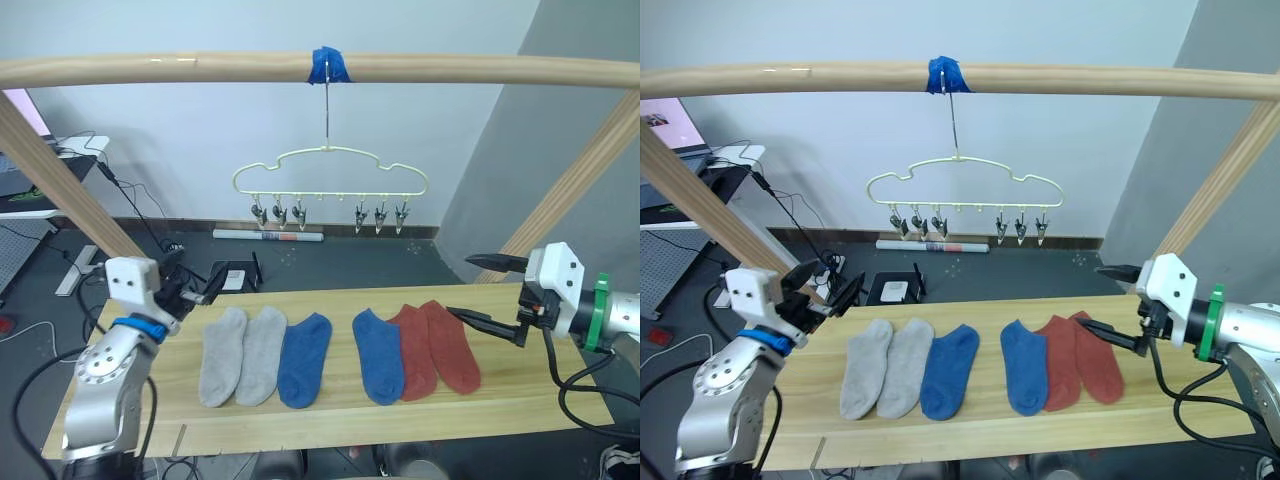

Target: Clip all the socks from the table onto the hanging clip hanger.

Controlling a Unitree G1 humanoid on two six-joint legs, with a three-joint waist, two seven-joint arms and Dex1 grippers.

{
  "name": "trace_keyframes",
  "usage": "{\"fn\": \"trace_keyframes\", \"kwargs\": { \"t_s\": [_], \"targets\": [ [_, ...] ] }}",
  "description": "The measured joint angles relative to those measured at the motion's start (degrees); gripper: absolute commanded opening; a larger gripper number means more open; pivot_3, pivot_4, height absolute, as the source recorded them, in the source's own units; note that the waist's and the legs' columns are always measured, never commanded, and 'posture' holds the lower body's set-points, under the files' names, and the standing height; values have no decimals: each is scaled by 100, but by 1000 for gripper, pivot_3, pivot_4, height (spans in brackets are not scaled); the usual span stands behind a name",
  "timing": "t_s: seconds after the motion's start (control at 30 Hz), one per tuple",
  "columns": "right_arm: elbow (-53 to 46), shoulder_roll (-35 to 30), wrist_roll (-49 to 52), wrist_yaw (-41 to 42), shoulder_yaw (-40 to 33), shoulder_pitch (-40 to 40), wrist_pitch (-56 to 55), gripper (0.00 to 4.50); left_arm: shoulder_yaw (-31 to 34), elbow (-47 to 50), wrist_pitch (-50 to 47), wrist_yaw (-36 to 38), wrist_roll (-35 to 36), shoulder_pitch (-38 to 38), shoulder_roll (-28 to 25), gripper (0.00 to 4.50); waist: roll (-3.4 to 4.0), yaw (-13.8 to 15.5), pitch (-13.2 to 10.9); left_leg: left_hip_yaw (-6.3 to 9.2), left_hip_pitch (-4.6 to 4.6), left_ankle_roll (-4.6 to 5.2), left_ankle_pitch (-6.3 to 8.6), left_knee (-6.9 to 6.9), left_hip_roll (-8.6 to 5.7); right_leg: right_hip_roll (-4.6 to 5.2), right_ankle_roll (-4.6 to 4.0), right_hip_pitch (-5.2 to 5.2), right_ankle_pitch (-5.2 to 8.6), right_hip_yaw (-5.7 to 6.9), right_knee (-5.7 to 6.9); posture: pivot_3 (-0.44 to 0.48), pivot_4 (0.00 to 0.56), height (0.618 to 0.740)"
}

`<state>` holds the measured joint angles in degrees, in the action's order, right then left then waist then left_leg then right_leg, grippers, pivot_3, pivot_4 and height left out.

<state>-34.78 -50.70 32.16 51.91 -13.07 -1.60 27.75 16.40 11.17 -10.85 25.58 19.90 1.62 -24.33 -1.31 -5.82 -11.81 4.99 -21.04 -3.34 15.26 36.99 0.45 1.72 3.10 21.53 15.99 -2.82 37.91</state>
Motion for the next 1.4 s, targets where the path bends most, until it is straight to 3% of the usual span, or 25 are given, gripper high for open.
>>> {"fn": "trace_keyframes", "kwargs": {
  "t_s": [0.03, 0.13, 0.23, 0.77, 1.0, 1.4],
  "targets": [
    [-166, 5, 107, -96, 26, -34, 140, 4461, -74, 60, -3, -34, -4, 25, 67, 4500, -5, -32, -43, 1, 0, 0, 1, -1, 3, -1, -4, 0, -2, 1, 0, -305, 273, 737],
    [-439, 95, 391, -399, 83, -226, 527, 4500, -184, 89, -6, -132, 19, 183, 243, 3942, -13, -101, -186, -3, -15, 11, 12, -2, 6, -5, -8, 20, -3, -1, 2, -318, 298, 737],
    [-668, 119, 638, -591, 139, -368, 807, 4500, -209, 158, 8, -175, 22, 343, 319, 3048, -14, -144, -268, -1, -71, 11, 12, 5, 8, -12, -13, 76, -5, 2, 11, -320, 303, 737],
    [-802, 331, 1244, -1113, 588, -1614, 1424, 4500, -217, -199, 350, -516, -191, 1089, 507, 3048, -33, -241, -597, 4, -96, 11, 12, 8, 15, -16, -12, 96, -7, 8, 7, -344, 348, 737],
    [-947, 351, 1522, -1332, 659, -1794, 1685, 4500, -239, -225, 370, -484, -180, 1231, 555, 3048, -31, -254, -605, 3, -178, 11, 11, 21, 22, -17, -14, 178, -9, 8, 24, -341, 348, 737],
    [-891, 350, 1637, -1347, 783, -2189, 1794, 4500, -190, -31, 284, -596, -62, 1332, 548, 3048, -30, -249, -608, 6, -181, 11, 11, 23, 22, -16, -14, 179, -10, 11, 21, -323, 344, 737]
  ]
}}
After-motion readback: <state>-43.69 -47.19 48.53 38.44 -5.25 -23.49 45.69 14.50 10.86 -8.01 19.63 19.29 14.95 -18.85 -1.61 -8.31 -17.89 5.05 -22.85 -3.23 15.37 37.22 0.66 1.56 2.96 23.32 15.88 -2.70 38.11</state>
